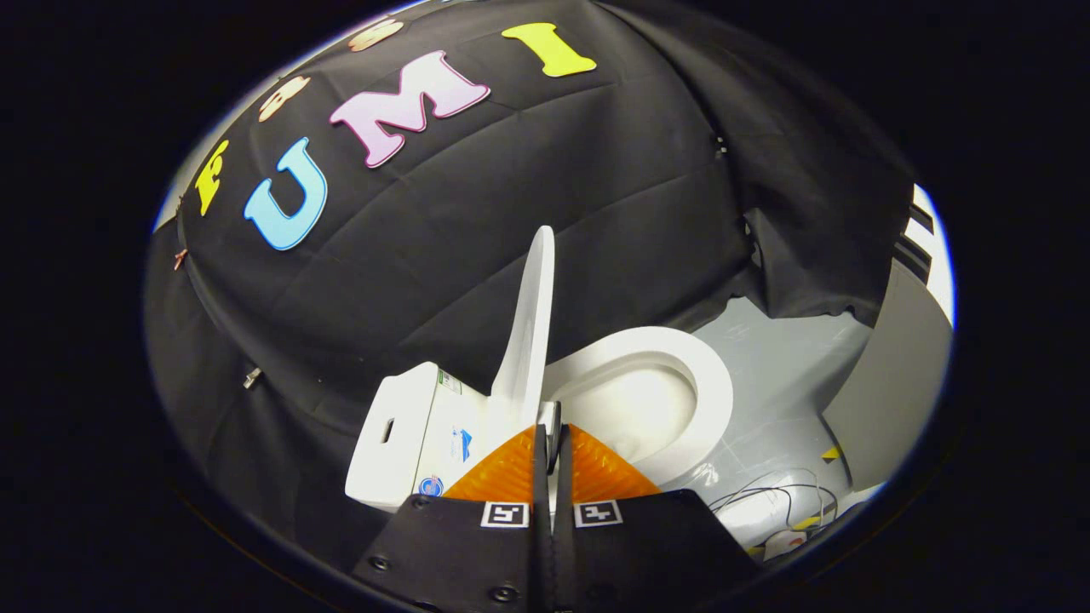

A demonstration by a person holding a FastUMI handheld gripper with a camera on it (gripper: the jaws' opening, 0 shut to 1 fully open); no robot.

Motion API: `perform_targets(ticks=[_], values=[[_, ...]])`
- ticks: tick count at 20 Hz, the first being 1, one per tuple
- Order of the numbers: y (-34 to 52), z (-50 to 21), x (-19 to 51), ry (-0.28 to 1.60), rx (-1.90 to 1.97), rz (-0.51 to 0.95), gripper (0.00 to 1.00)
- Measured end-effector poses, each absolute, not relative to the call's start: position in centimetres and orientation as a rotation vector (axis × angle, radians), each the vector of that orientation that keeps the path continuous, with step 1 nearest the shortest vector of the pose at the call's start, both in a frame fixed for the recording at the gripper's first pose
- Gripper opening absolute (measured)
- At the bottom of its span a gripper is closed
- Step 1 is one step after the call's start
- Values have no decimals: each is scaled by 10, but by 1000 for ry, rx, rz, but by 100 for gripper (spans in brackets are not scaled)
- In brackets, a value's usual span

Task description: Open the toilet lid.

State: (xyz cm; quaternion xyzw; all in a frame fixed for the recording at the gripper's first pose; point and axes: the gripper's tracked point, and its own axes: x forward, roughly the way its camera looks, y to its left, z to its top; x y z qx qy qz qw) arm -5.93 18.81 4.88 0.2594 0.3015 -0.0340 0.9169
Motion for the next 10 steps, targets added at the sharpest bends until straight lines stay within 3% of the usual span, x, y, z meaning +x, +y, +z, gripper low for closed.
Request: perform_targets(ticks=[10], values=[[237, 79, -54, 627, 369, -173, 5]])
